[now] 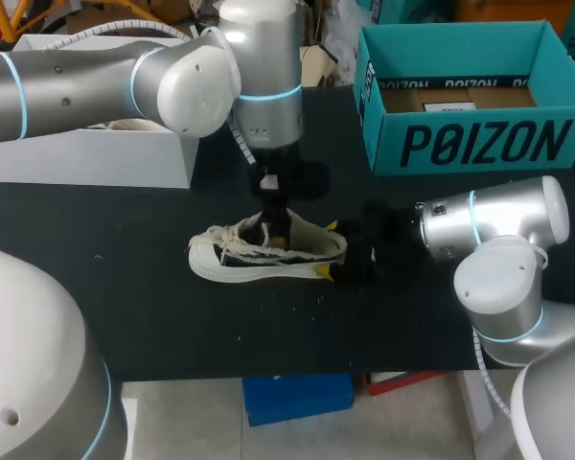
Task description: Take the shoe out of the shoebox, open the shoe tongue, remove and reinsert the insole, then place the shoe into the shoebox
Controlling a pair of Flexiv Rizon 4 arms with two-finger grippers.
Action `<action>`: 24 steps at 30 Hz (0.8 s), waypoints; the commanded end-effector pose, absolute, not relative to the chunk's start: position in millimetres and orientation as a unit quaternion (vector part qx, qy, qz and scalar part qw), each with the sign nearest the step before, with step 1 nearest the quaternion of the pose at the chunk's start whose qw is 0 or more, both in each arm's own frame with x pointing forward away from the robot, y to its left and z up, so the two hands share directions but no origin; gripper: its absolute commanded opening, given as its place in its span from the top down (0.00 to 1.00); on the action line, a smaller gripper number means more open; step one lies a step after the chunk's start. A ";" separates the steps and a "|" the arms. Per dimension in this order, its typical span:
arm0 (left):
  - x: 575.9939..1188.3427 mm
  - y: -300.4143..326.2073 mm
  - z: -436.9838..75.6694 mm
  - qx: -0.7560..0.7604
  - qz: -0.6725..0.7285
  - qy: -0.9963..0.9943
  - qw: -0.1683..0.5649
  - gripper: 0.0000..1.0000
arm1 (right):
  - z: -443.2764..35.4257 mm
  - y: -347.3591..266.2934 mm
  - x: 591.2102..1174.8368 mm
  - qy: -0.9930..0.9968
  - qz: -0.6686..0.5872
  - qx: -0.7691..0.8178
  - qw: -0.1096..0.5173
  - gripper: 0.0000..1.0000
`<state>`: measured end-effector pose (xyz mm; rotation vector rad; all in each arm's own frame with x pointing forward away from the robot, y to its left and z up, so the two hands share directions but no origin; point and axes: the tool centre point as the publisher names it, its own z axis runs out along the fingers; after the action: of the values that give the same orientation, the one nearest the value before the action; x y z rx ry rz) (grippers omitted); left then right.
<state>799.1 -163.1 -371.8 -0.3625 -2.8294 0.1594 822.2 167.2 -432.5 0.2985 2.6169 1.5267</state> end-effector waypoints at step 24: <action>789.0 -162.0 -407.1 -0.096 0.046 -0.984 0.144 1.00 | -435.4 166.6 823.1 0.859 0.500 0.099 0.049 1.00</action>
<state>791.1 -160.4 -403.5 -0.2781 -2.8325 0.1360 822.2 167.3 -432.5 0.2984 2.6169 1.5267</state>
